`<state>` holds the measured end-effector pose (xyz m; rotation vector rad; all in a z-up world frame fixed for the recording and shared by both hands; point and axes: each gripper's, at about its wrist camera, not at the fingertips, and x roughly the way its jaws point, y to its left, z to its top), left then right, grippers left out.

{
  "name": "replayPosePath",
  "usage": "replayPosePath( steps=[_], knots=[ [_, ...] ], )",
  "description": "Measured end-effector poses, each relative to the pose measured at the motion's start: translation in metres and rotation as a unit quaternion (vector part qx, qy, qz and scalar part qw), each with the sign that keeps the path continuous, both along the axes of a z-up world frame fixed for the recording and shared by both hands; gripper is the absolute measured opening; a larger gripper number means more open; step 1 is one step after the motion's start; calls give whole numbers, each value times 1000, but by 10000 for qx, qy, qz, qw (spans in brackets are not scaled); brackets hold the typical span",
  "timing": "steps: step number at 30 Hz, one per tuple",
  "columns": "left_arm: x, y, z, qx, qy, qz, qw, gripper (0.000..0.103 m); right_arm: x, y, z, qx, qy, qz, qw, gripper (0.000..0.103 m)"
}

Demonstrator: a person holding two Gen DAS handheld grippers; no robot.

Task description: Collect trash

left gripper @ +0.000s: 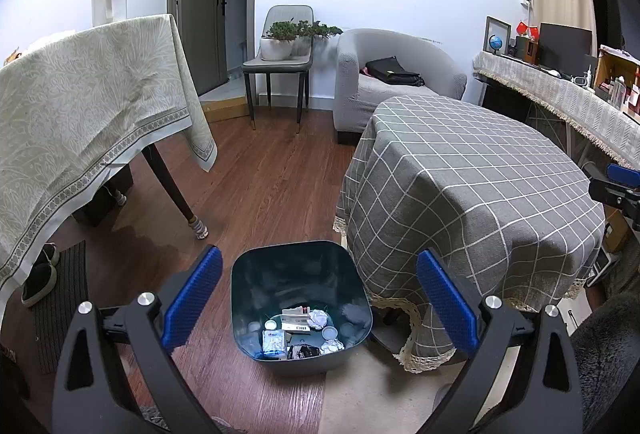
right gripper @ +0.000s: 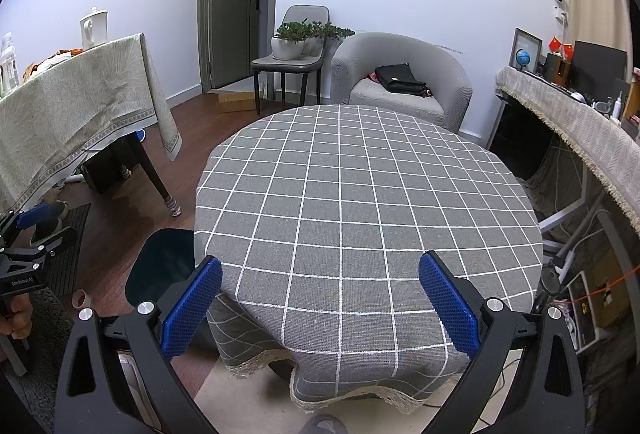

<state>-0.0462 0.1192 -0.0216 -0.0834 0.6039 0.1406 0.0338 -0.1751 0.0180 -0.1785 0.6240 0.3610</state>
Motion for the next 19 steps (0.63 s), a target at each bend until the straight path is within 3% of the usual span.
replayPosePath(
  steps=[19],
  knots=[
    [2, 4, -5, -77, 59, 87, 9999, 99, 0, 2, 1, -5, 6, -3, 10000, 100]
  ],
)
